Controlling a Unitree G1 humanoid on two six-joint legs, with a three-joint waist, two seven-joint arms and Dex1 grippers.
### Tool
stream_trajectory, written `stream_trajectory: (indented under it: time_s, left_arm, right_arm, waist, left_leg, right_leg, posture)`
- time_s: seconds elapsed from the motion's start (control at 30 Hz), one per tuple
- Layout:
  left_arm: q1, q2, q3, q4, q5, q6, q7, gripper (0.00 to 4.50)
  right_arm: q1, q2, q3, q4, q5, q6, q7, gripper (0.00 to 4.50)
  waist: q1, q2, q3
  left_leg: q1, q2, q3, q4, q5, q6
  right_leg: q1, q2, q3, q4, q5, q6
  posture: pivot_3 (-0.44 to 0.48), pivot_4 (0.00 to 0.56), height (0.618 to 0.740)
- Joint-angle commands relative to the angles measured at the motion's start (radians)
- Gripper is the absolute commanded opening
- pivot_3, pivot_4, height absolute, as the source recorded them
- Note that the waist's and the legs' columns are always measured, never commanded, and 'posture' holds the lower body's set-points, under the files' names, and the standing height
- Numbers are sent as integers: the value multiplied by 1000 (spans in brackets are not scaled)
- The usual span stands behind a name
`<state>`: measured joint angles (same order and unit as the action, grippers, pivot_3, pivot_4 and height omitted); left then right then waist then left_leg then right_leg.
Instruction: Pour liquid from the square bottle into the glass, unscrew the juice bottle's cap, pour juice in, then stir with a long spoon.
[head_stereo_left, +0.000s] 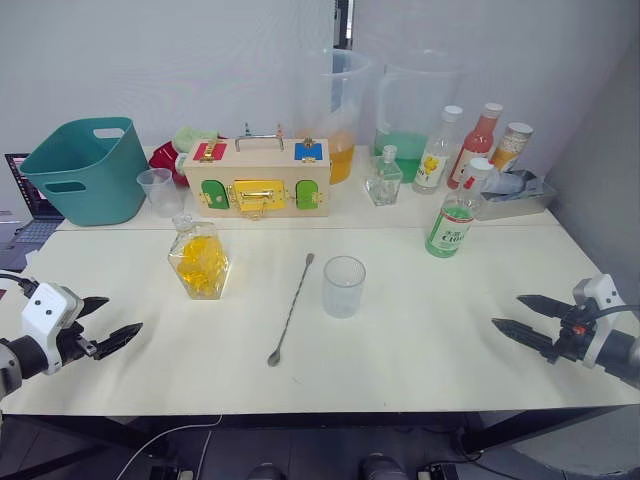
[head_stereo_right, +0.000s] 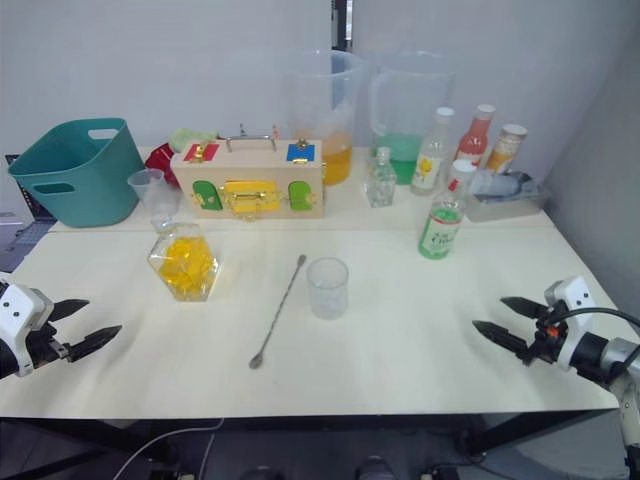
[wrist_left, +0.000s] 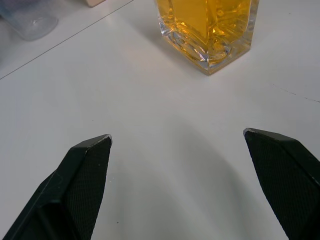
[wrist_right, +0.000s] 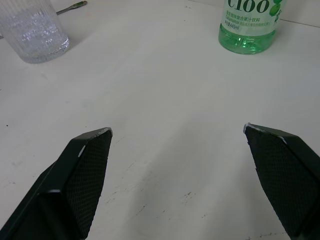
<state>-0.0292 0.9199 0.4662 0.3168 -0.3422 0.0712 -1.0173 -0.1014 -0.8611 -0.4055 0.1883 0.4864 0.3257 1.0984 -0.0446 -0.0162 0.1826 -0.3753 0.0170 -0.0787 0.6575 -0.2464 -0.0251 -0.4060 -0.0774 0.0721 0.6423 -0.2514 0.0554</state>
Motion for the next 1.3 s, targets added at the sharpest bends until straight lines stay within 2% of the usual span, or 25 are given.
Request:
stream_trajectory:
  time_s: [0.03, 0.2, 0.3, 0.43, 0.5, 0.6, 0.7, 0.8, 1.0, 1.3]
  left_arm:
    - [-10, 7, 22, -22, -22, 4, 0, 4474]
    - [51, -54, 70, -118, -54, 8, 61, 4474]
    - [80, -84, 95, -166, -72, 18, 89, 4474]
    - [177, -177, 152, -336, -122, 58, 168, 4474]
    - [205, -202, 167, -390, -137, 73, 190, 4474]
    - [307, -331, 172, -604, -186, 124, 306, 4474]
    - [356, -391, 160, -712, -188, 151, 370, 4474]
    - [395, -492, 112, -825, -165, 157, 471, 4474]
    - [326, -631, -23, -864, -21, 151, 687, 4474]
    - [90, -628, -142, -723, 53, 171, 756, 4474]
  right_arm:
    - [-22, -19, -36, -48, 39, 18, 0, 4500]
    - [-203, -94, 23, -135, 166, 213, 91, 4500]
    - [-264, -117, 59, -187, 226, 302, 136, 4500]
    - [-394, -146, 158, -250, 282, 405, 215, 4500]
    - [-421, -153, 182, -255, 282, 421, 233, 4500]
    - [-545, -123, 286, -257, 279, 424, 307, 4500]
    - [-581, -111, 324, -238, 253, 393, 350, 4500]
    - [-644, -88, 376, -218, 233, 372, 390, 4500]
    - [-687, -56, 402, -215, 209, 354, 405, 4500]
    - [-636, -102, 371, -259, 203, 350, 415, 4500]
  waist:
    - [0, 0, 0]
    - [-10, 3, 1]
    - [-10, 2, 1]
    - [-3, 0, 1]
    - [1, 0, 1]
    - [5, 0, 1]
    - [10, -5, 2]
    - [13, -5, 2]
    - [25, -6, 1]
    - [32, -6, 1]
  left_leg:
    - [0, 0, 0, 0, 0, 0]
    - [1, 0, 1, 0, 0, 0]
    - [1, 2, 0, -1, 0, 0]
    - [-1, 1, 0, 0, 0, 0]
    - [-1, 0, 1, 0, 0, 0]
    - [-3, 1, 0, 1, -1, 0]
    - [-3, 1, -1, 1, -1, 0]
    - [-3, 0, -1, 2, -1, 0]
    - [-3, -1, -1, 2, -1, 0]
    - [-4, -1, -1, 3, -1, 0]
  right_leg:
    - [0, 0, 0, 0, 0, 0]
    - [0, 0, 1, 1, 0, 0]
    - [0, 1, 0, 1, 0, 0]
    - [0, 0, 0, -1, 0, 0]
    - [-1, -1, 0, -1, 0, 0]
    - [-1, -1, -1, -2, 0, 0]
    - [-1, -1, -1, -2, 0, 1]
    - [-1, -1, -1, -2, 1, 0]
    - [-1, -1, -1, -2, 1, 1]
    - [-1, -1, -1, -2, 1, 1]
  posture:
    - [0, 150, 740]
    - [0, 150, 740]
    - [0, 150, 740]
    - [0, 150, 740]
    - [0, 150, 740]
    - [0, 150, 740]
    - [0, 150, 740]
    - [0, 150, 740]
    - [0, 150, 740]
    - [0, 150, 740]
